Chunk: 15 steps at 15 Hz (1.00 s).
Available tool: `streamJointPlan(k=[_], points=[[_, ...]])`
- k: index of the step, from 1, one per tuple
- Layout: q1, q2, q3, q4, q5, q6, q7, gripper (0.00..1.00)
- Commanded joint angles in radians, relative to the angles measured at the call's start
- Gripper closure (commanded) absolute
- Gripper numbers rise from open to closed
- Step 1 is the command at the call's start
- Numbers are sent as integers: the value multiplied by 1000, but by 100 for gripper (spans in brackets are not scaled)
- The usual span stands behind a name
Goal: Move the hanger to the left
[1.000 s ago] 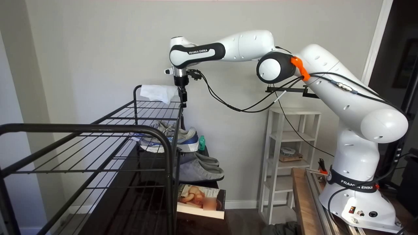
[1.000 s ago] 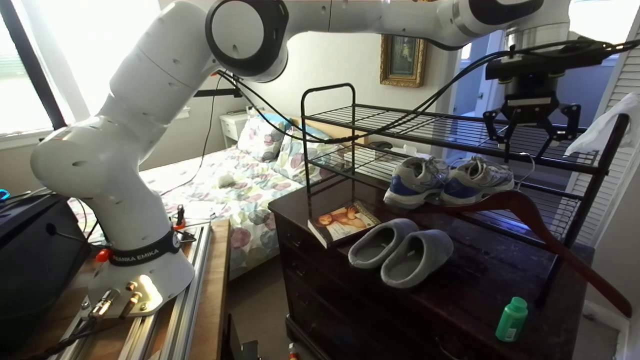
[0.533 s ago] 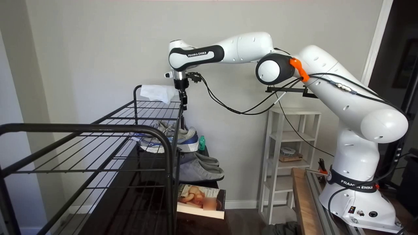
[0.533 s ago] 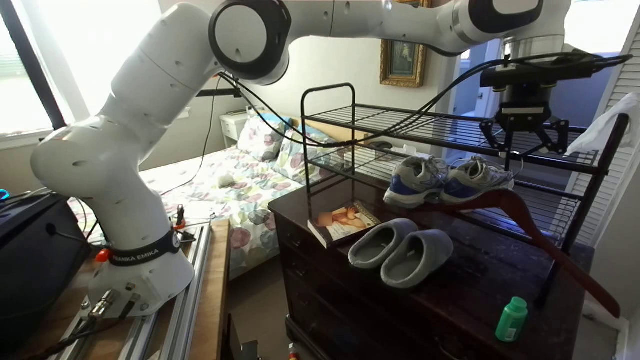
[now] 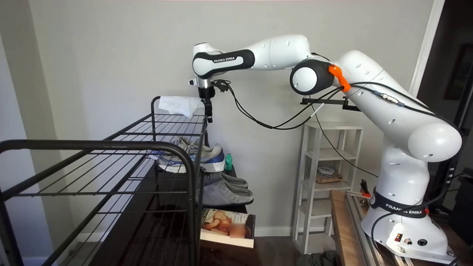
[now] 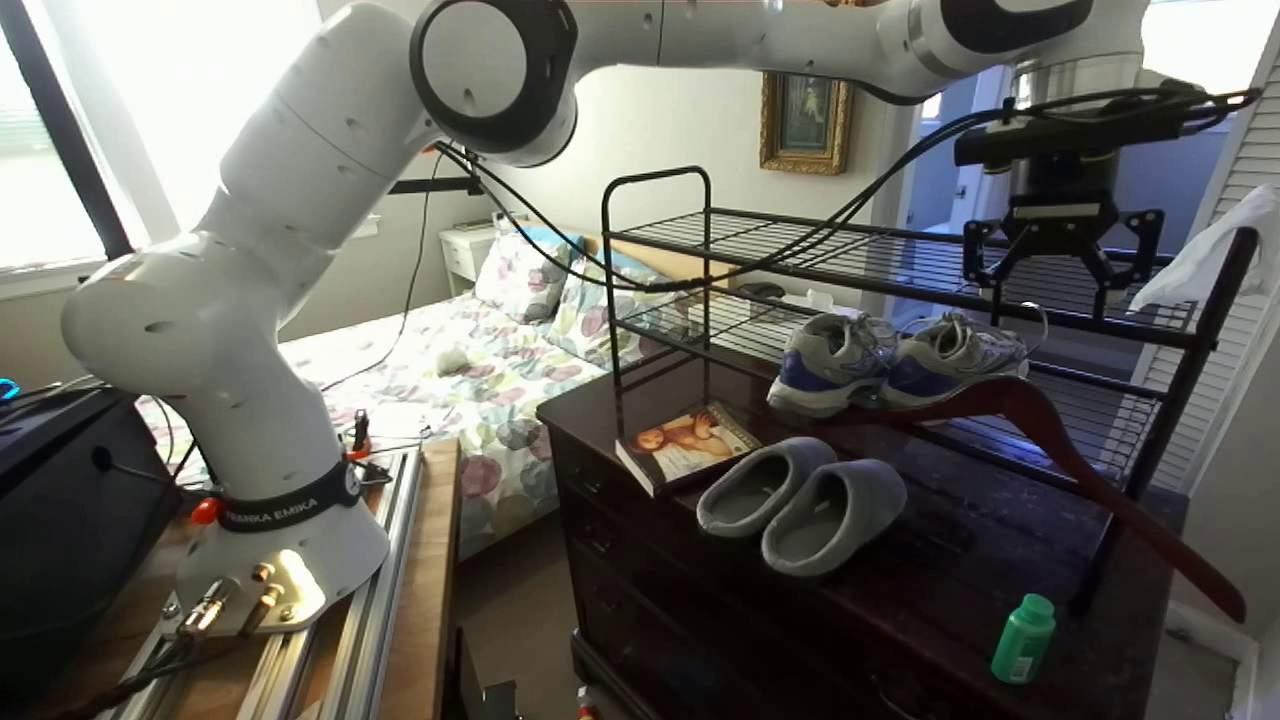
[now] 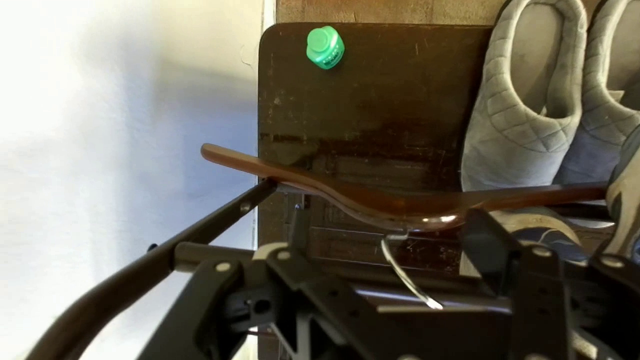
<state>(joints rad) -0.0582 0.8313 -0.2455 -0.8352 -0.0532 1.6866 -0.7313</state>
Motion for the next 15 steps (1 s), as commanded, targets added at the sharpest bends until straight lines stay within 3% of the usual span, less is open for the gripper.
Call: streamJointPlan(k=[1,2,7,9,11,14,15], points=[[-2,-24,-2,-43,15,12,57,6],[-7,-15,3,-37,19,14,58,5],[-15,2,15,-26,38,13,58,23],[-14,4,18,-28,42,31,61,50],[-13,9,20,-25,44,78,68,54],[-11,13,21,-29,39,117,58,76],[-12,14,23,-30,42,111,57,87]])
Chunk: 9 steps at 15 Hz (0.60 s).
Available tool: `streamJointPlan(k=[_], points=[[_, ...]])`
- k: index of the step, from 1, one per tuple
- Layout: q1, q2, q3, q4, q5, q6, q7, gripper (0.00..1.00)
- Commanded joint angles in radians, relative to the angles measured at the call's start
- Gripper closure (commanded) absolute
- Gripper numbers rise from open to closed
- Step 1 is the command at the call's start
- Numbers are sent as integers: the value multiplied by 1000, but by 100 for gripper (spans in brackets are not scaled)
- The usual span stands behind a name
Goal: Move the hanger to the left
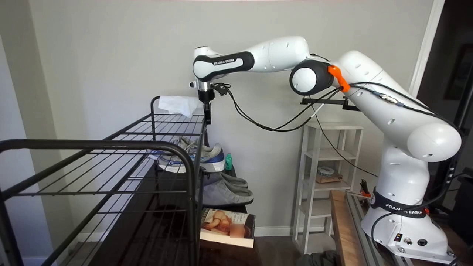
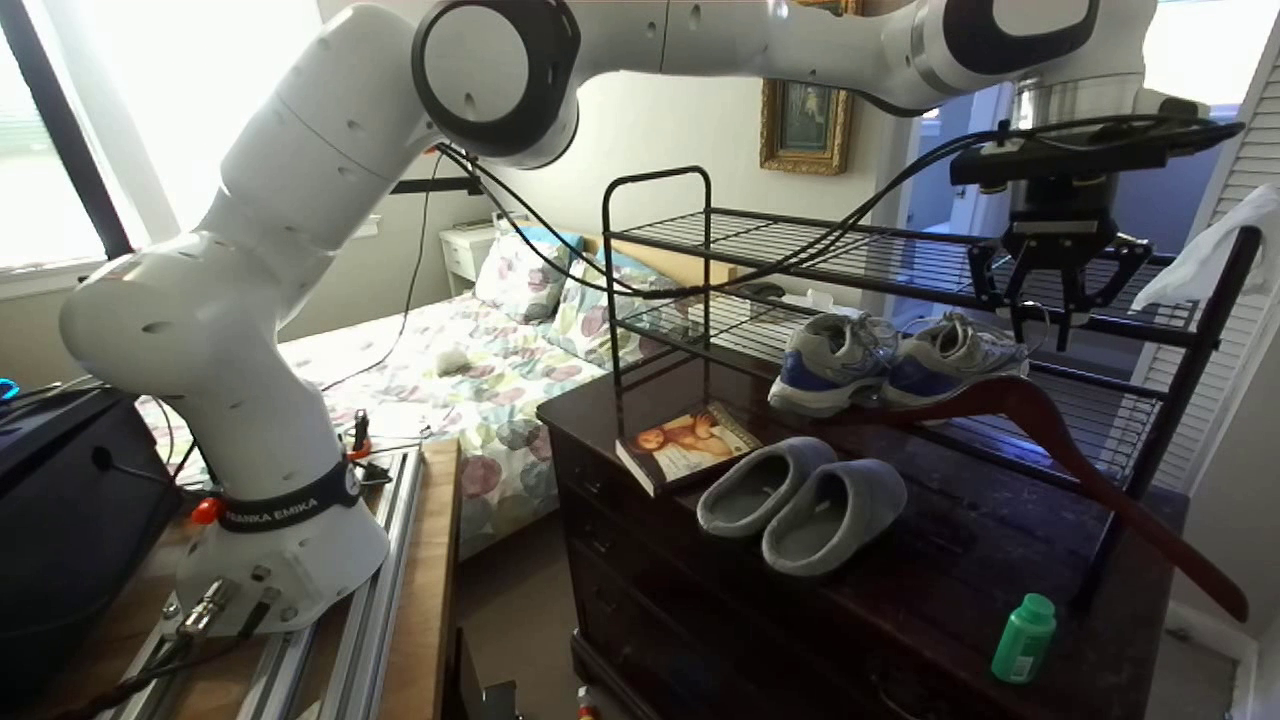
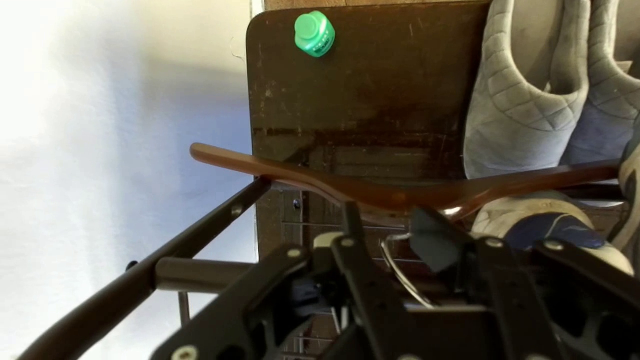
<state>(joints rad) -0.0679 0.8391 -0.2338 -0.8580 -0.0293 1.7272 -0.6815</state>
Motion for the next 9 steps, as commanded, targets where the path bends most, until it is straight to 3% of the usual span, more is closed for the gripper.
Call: streamJointPlan(k=[1,6,9], points=[[-3,6,12,-9,17,73,5,98],[-3,-6,14,-14,16,48,-11,98],[-15,-49,45,-43,35,-29,-126,98]])
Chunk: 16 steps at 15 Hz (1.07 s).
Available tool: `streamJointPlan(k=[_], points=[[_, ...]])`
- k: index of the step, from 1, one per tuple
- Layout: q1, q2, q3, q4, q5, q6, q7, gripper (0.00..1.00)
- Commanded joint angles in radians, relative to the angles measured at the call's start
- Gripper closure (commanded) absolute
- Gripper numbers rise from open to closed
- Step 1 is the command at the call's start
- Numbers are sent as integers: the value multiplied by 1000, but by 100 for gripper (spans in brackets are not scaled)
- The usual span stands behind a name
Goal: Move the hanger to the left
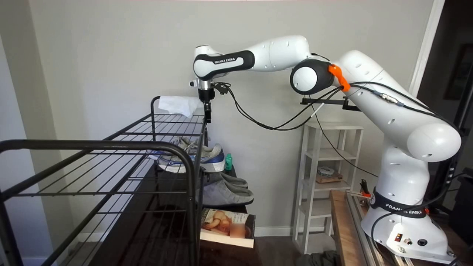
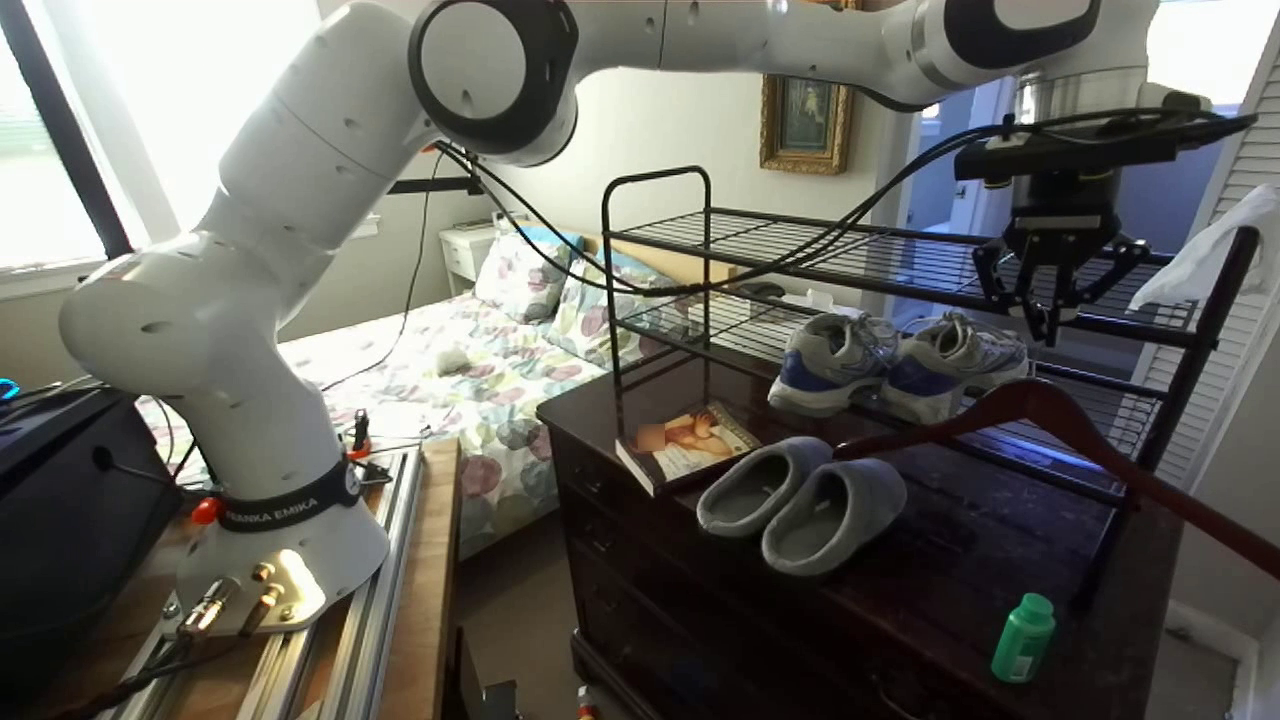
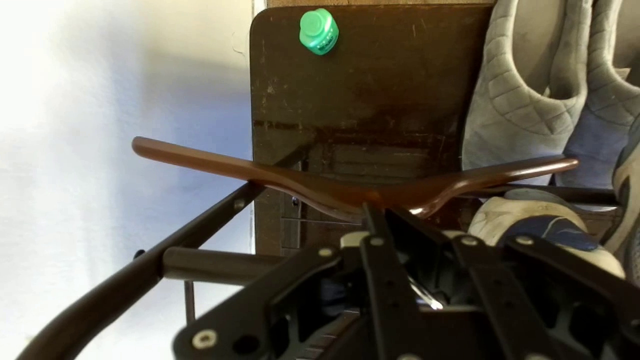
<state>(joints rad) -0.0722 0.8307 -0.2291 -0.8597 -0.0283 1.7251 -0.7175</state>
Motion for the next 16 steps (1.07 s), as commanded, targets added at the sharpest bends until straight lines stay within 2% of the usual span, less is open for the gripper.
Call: streamJointPlan(k=[1,4,8,12,16], points=[[-18,-55,53,-50,41,-35,-135,98],[-23,-100,61,-72,38,-44,-207,98],[-27,-149,59,-84,41,-50,-224,98],[-35,-182,55,-99,44,-190,-240,98],[-47,-249,33,-185,42,-254,-199,98]])
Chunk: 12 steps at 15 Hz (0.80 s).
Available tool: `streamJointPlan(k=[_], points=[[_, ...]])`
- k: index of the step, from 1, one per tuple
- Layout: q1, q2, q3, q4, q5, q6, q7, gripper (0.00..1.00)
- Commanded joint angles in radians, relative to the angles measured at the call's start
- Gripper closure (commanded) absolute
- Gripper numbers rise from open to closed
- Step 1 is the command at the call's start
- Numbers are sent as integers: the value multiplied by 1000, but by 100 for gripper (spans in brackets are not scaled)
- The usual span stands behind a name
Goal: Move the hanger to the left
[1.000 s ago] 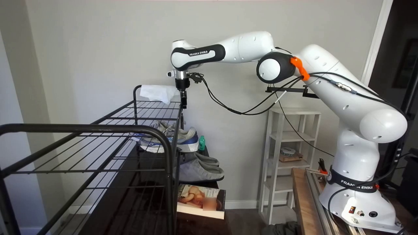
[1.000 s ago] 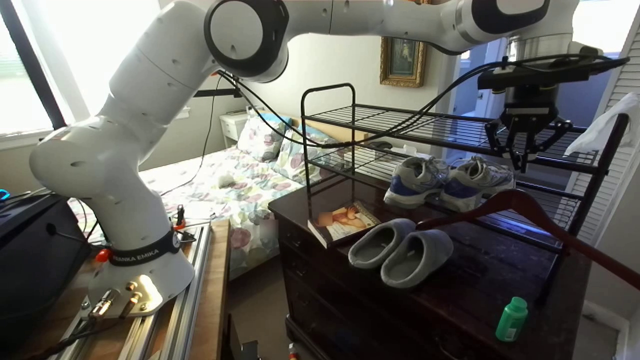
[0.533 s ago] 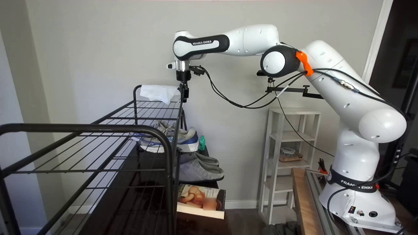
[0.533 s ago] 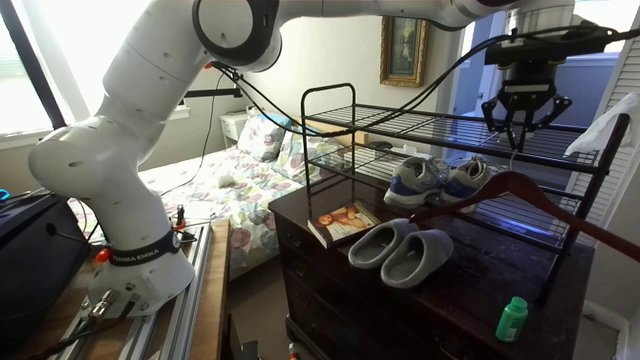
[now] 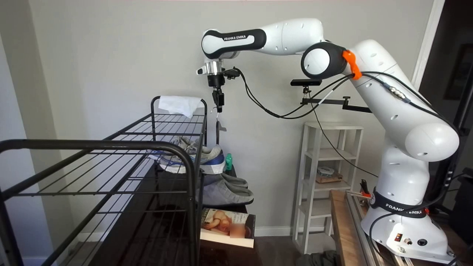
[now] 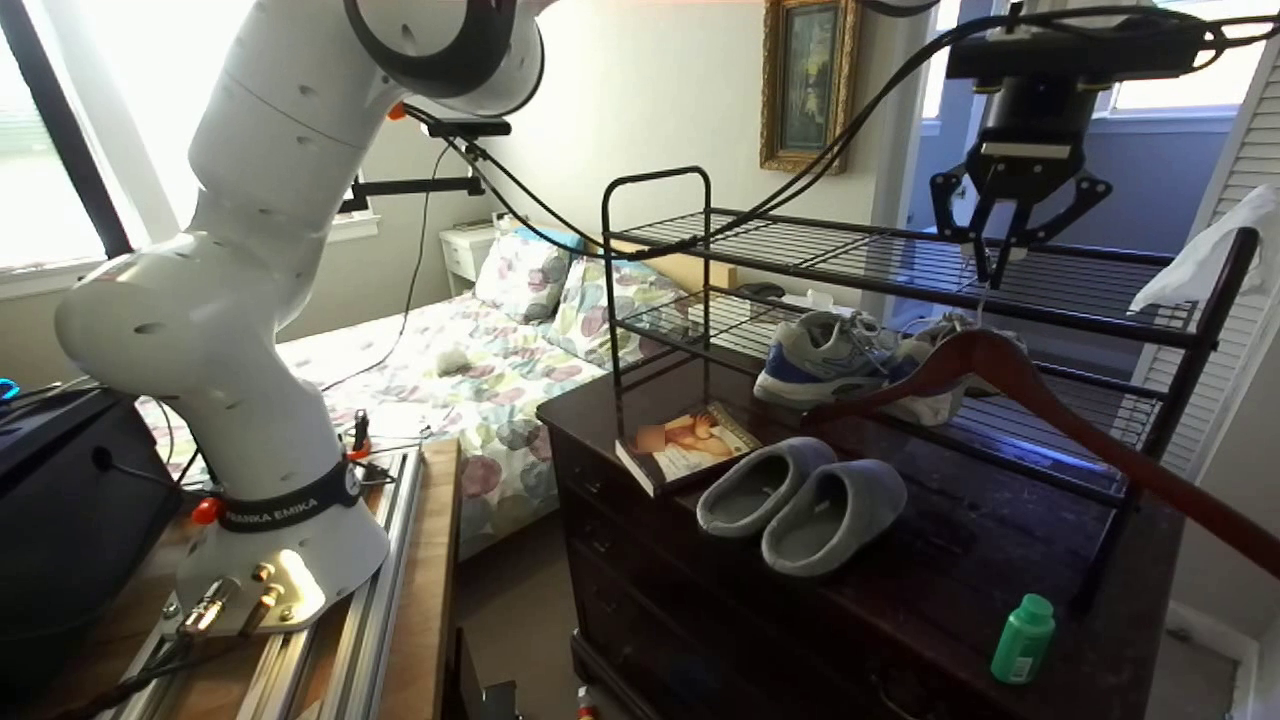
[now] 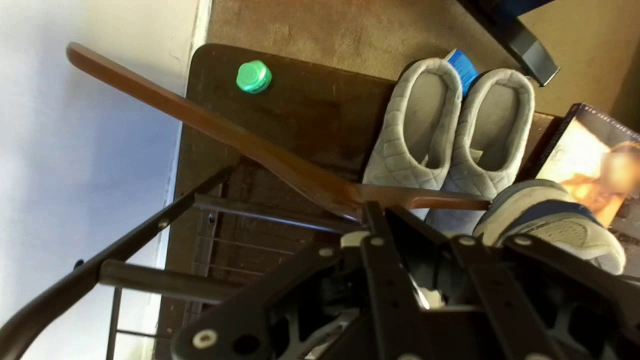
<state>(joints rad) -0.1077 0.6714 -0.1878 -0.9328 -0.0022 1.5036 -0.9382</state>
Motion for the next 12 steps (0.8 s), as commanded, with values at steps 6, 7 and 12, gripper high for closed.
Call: streamJointPlan(k=[6,7,12], points=[[-9,-200,5,-282,-9,-92,-110,98],[-2,-207,12,-298,-14,-115,-141,98],[14,-174,128,-333,-44,-166,-201,98]])
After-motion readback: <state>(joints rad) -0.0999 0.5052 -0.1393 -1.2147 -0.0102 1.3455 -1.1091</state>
